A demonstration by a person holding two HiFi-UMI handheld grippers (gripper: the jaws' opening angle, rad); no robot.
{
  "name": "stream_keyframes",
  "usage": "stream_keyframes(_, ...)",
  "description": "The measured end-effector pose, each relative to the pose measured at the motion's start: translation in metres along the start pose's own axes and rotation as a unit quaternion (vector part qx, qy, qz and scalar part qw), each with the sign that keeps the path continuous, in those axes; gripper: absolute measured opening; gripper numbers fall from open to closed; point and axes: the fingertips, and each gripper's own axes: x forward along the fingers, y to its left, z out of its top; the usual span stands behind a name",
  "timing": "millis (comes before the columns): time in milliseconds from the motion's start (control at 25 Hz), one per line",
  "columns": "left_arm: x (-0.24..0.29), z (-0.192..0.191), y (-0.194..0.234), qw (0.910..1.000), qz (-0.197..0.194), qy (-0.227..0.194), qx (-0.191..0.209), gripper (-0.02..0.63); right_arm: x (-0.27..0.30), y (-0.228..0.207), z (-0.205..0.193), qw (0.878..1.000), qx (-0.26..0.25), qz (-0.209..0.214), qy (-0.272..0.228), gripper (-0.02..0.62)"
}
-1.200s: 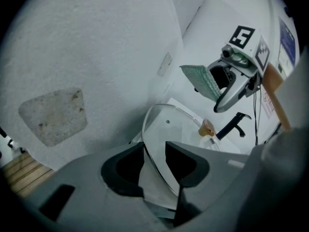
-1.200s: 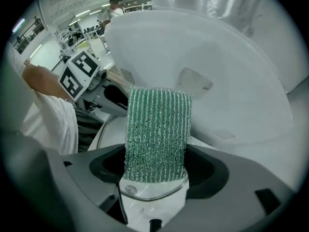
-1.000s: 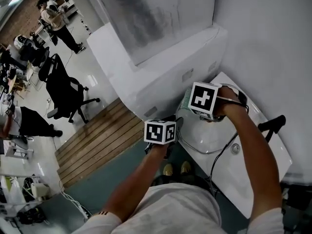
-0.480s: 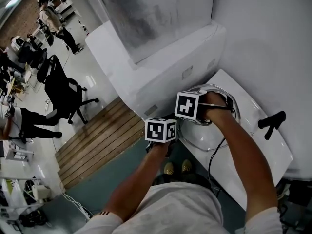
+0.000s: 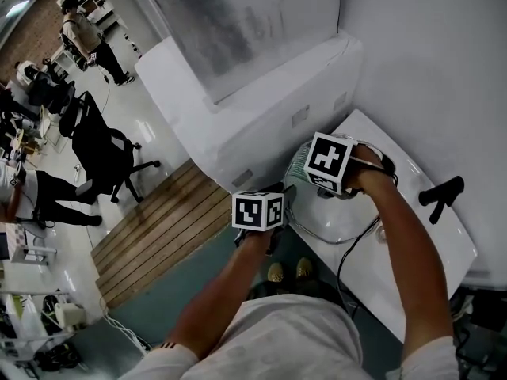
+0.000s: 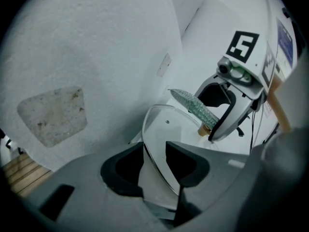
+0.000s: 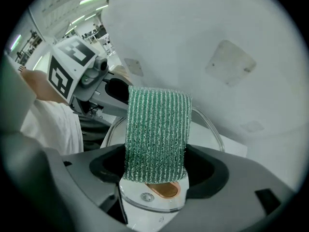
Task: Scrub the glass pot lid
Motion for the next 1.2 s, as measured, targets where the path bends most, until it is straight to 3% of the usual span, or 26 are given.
stream_keyframes(320,0.000,0.001,0.000,1.0000,0.002,0.002,0.001,0.155,-0.016,-0.023,-0.035,0.990,0.107,0.034,-0.091,0.348)
stream_keyframes(520,-0.001,0.001,-0.002,1.0000,0.004,0.003,0.005,0.155,-0.022,-0.039,-0.062,0.967,0.195,0.058,-0.151,0.348)
stream_keyframes(720,-0.002,0.001,-0.002,1.0000,0.007,0.004,0.005,0.155,-0.017,-0.048,-0.087,0.946,0.262,0.075,-0.177,0.348)
stream_keyframes(1000,0.000,0.000,0.000,0.9999,0.009,0.004,0.005,0.155,-0.008,-0.053,-0.103,0.892,0.355,0.136,-0.245,0.348)
stream_keyframes(1080,0.000,0.000,-0.001,0.9999,0.009,0.004,0.005,0.155,-0.009,-0.054,-0.105,0.886,0.363,0.136,-0.254,0.348)
stream_keyframes(1200,0.000,0.001,-0.001,1.0000,0.008,0.003,0.006,0.155,-0.013,-0.056,-0.107,0.892,0.357,0.115,-0.253,0.348)
